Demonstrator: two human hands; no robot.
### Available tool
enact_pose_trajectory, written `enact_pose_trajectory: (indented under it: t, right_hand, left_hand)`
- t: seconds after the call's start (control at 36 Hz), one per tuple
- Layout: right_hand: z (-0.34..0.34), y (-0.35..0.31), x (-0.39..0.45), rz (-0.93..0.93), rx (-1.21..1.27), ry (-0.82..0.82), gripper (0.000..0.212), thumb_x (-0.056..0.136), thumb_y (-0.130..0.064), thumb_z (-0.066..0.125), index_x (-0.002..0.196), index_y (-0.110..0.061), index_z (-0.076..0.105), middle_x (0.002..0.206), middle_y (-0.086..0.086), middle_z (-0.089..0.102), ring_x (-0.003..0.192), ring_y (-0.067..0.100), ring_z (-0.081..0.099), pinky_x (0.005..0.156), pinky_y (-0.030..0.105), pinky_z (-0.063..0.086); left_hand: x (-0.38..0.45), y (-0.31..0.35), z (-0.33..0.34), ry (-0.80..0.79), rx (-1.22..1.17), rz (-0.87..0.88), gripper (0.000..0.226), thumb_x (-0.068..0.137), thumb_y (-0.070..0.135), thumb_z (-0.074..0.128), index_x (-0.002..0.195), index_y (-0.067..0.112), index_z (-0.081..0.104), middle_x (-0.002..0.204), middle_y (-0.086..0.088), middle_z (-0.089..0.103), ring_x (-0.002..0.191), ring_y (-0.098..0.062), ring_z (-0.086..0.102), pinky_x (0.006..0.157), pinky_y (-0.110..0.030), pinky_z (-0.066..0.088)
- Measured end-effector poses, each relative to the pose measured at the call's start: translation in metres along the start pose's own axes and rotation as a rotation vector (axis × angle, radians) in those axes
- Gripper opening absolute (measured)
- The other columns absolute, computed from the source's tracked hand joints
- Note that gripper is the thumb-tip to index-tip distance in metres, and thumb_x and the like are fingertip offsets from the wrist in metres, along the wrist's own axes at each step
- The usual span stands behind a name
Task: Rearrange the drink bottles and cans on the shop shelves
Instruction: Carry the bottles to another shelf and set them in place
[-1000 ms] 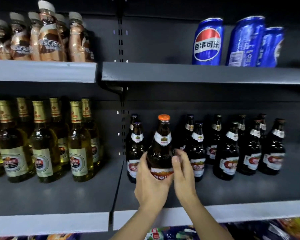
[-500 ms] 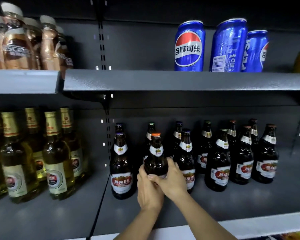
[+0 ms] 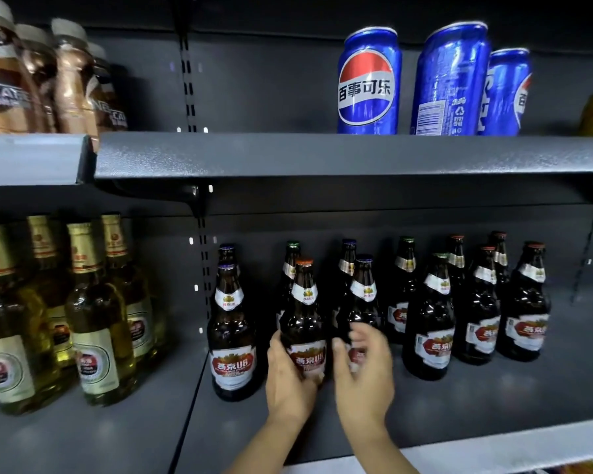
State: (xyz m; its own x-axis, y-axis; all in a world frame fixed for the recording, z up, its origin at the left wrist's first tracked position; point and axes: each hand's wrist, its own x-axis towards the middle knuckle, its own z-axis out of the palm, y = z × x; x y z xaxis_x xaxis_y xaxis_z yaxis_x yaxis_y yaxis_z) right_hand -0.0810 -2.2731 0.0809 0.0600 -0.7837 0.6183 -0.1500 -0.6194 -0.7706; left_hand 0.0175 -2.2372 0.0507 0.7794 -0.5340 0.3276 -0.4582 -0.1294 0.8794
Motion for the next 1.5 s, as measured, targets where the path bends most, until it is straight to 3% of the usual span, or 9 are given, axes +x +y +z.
enact_pose_trajectory:
  t: [0.25, 0.47, 0.61, 0.72, 0.86, 1.06, 1.19, 1.28, 1.5]
  right_hand:
    - [-0.015, 0.052, 0.030, 0.139, -0.232, -0.275, 0.106, 0.074, -0.045, 0.077, 0.152, -0.023, 0.008, 0.150, 0.004, 0.031, 0.132, 0.027, 0.037, 0.092, 0.045, 0.046]
    - [-0.004, 0.064, 0.038, 0.151, -0.234, -0.320, 0.088, 0.082, -0.030, 0.074, 0.150, -0.021, 0.019, 0.138, -0.001, 0.049, 0.107, 0.022, 0.061, 0.079, 0.037, 0.051]
    - [-0.002, 0.068, 0.042, 0.127, -0.248, -0.337, 0.089, 0.084, -0.029, 0.072, 0.152, -0.019, 0.015, 0.143, 0.002, 0.046, 0.104, 0.022, 0.064, 0.078, 0.037, 0.051]
    - [-0.003, 0.072, 0.038, 0.102, -0.213, -0.311, 0.092, 0.082, -0.038, 0.071, 0.152, -0.022, 0.014, 0.145, 0.004, 0.042, 0.116, 0.027, 0.057, 0.080, 0.044, 0.053]
    - [-0.007, 0.053, 0.031, -0.137, -0.230, -0.006, 0.072, 0.085, -0.056, 0.055, 0.138, -0.009, 0.038, 0.128, 0.014, 0.051, 0.117, 0.034, 0.045, 0.085, 0.047, 0.044]
    - [0.010, 0.026, 0.006, -0.551, -0.195, -0.110, 0.044, 0.086, -0.042, 0.050, 0.123, -0.018, 0.046, 0.114, 0.003, 0.055, 0.105, 0.017, 0.048, 0.085, 0.032, 0.049]
    - [0.033, 0.004, -0.012, -0.167, -0.131, -0.294, 0.090, 0.083, -0.034, 0.070, 0.151, -0.023, 0.012, 0.153, 0.003, 0.028, 0.129, 0.023, 0.045, 0.086, 0.035, 0.051]
    - [0.039, 0.002, -0.017, 0.006, -0.162, -0.410, 0.102, 0.086, -0.034, 0.068, 0.151, -0.027, -0.011, 0.158, -0.002, 0.017, 0.097, 0.005, 0.060, 0.069, 0.021, 0.046]
    - [0.046, 0.002, -0.007, 0.054, -0.269, -0.417, 0.094, 0.087, -0.032, 0.067, 0.152, -0.027, 0.000, 0.156, -0.007, 0.026, 0.124, 0.019, 0.051, 0.087, 0.033, 0.047]
  left_hand:
    - [0.001, 0.006, 0.003, -0.005, 0.008, -0.013, 0.094, 0.072, 0.005, 0.077, 0.144, 0.023, 0.020, 0.133, 0.003, 0.045, 0.112, -0.015, 0.057, 0.091, -0.025, 0.046]
    - [-0.018, 0.006, -0.006, 0.007, -0.007, 0.027, 0.098, 0.075, 0.009, 0.078, 0.149, 0.020, 0.015, 0.144, 0.005, 0.030, 0.130, -0.012, 0.040, 0.098, -0.018, 0.034]
    - [-0.034, 0.017, -0.035, 0.373, -0.025, 0.164, 0.066, 0.075, 0.014, 0.077, 0.126, 0.032, 0.040, 0.107, 0.019, 0.046, 0.098, -0.002, 0.050, 0.073, -0.028, 0.048]
    - [-0.018, 0.013, -0.068, 0.564, -0.034, 0.127, 0.076, 0.072, 0.018, 0.082, 0.134, 0.016, 0.039, 0.117, 0.006, 0.043, 0.112, -0.013, 0.044, 0.087, -0.031, 0.041]
    - [0.005, -0.008, -0.086, 0.335, 0.024, -0.098, 0.117, 0.063, 0.041, 0.086, 0.151, 0.017, 0.013, 0.150, -0.009, 0.028, 0.139, -0.025, 0.023, 0.111, -0.044, 0.028]
    - [0.010, -0.026, -0.088, 0.261, 0.016, -0.147, 0.093, 0.063, 0.042, 0.084, 0.139, 0.036, 0.031, 0.117, 0.009, 0.063, 0.105, -0.016, 0.061, 0.088, -0.038, 0.052]
    - [0.009, -0.032, -0.090, 0.255, 0.026, -0.168, 0.095, 0.060, 0.049, 0.083, 0.138, 0.044, 0.030, 0.104, 0.013, 0.066, 0.095, -0.015, 0.064, 0.081, -0.037, 0.053]
    - [0.007, -0.029, -0.091, 0.250, 0.041, -0.160, 0.091, 0.062, 0.048, 0.082, 0.136, 0.045, 0.031, 0.106, 0.014, 0.065, 0.096, -0.015, 0.062, 0.076, -0.032, 0.049]
    - [0.005, -0.029, -0.089, 0.254, 0.058, -0.145, 0.093, 0.065, 0.050, 0.080, 0.140, 0.043, 0.025, 0.120, 0.011, 0.061, 0.105, -0.017, 0.060, 0.081, -0.035, 0.049]
